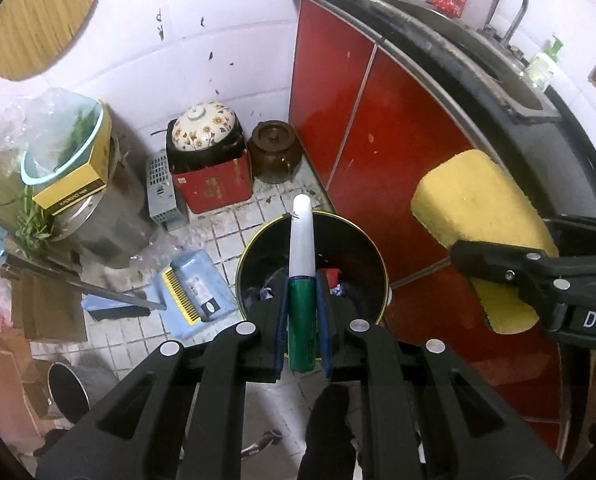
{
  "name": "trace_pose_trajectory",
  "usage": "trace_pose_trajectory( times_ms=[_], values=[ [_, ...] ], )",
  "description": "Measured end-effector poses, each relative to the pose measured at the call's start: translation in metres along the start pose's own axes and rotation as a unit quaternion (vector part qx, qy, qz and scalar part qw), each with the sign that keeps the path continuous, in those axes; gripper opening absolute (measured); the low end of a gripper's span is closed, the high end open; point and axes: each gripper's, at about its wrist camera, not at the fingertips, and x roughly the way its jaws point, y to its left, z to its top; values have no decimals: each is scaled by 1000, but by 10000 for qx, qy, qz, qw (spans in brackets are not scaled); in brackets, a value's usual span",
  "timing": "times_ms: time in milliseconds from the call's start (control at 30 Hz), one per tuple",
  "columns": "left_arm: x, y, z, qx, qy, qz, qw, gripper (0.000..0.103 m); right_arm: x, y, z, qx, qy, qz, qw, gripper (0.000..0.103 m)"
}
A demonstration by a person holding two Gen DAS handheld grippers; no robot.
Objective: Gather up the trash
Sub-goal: 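Lower marker and sponge over the bin and open both tools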
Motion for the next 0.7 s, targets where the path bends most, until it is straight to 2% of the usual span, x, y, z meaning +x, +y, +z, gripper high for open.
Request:
trace_pose_trajectory(
  times_ms=[67, 100, 133, 167, 200, 500, 600, 700],
  values=[
    [6, 0, 1, 10, 15, -65, 10000, 13, 5, -1, 4, 42, 51, -18, 10000, 55],
    [7, -1, 1, 6, 22, -107, 9999, 22, 9, -2, 6, 70, 97, 2, 9999, 59],
    [10, -1, 2, 0, 45, -102, 9999, 36, 11, -3, 8, 99, 128, -10, 9999, 70],
    [12, -1, 3, -8, 51, -40, 10000, 70, 10, -5, 8, 112, 84, -16, 9999, 75],
    [9, -1, 3, 5, -87, 47, 10000, 74, 9, -6, 9, 119, 42, -16, 9999, 77],
    [-4, -9, 6, 190, -200, 65, 9996, 74, -18, -14, 0, 114, -151, -53, 9998, 80],
    [-17, -18, 5, 334, -255, 86, 9991, 74, -43, -24, -11, 192, -331, -93, 9992, 82],
    [-39, -43, 4, 695, -407, 18, 9967, 75, -79, -41, -29, 346, -566, -239, 9975, 84]
  ],
)
